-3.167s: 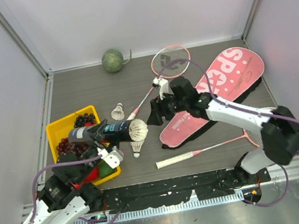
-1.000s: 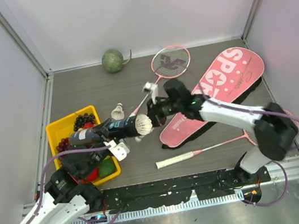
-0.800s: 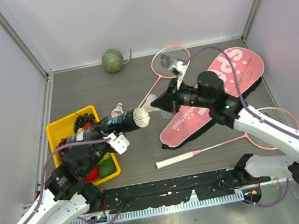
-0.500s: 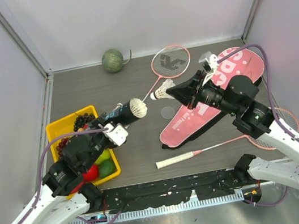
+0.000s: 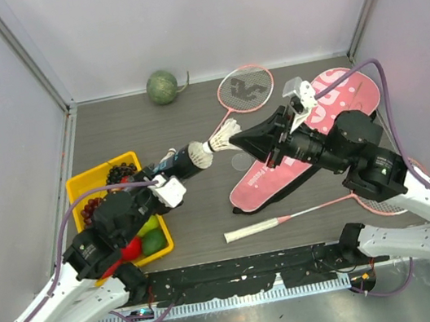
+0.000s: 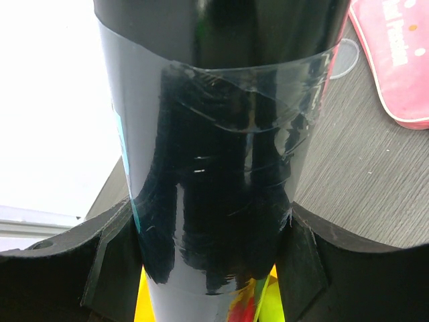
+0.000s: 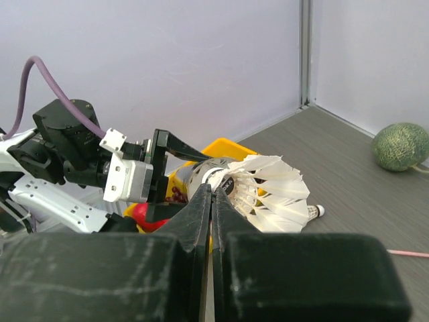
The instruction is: Pack up the badminton gear
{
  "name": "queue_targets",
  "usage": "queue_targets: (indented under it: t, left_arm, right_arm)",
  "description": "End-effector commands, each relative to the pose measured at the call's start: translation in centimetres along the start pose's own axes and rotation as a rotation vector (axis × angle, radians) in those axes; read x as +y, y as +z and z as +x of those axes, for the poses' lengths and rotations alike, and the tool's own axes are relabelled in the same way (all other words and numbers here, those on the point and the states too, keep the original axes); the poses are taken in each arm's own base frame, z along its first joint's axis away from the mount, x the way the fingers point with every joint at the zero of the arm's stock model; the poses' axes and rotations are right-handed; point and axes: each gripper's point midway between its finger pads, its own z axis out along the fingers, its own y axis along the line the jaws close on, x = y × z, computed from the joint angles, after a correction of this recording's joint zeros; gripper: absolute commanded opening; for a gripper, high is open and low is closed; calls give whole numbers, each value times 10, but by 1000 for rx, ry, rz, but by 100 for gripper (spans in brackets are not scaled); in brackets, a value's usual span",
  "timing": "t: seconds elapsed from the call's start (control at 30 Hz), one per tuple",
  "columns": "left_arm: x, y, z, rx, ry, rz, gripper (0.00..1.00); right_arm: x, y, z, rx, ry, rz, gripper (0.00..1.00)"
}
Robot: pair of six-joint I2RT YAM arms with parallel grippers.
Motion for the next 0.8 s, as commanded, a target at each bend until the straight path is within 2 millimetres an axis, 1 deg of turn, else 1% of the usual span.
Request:
queue_targets:
  t: [0.0, 0.13, 0.2, 0.33, 0.43, 0.57, 0.6, 0.7, 0.73, 0.77]
  left_arm:
    - [18, -7, -24, -70, -37, -47, 0]
    - [17, -6, -24, -69, -39, -39, 0]
    - [16, -5, -24, -67, -41, -33, 0]
    - [16, -5, -25, -66, -43, -33, 0]
    - [15, -4, -24, -65, -49, -29, 0]
    - [15, -4, -26, -59, -58, -24, 0]
    - [14, -3, -25, -56, -58, -21, 0]
    - [15, -4, -27, -63, -63, -26, 0]
    - [16, -5, -27, -69, -67, -31, 0]
    - [16, -5, -28, -75, -68, -32, 0]
  right_arm:
    - [-4, 13, 15, 35, -22, 50, 5]
    - [-2, 29, 41, 98, -22, 45, 5]
    - [3, 38, 50, 113, -19, 20, 5]
    - [7, 52, 63, 137, -15, -1, 5]
    - [11, 58, 72, 148, -7, -14, 5]
    - [20, 66, 83, 145, 66, -50, 6]
    - [20, 66, 89, 150, 77, -48, 6]
    - [20, 65, 85, 86, 145, -39, 6]
    - [17, 63, 96, 92, 157, -27, 5]
    - [19, 63, 83, 32, 191, -30, 6]
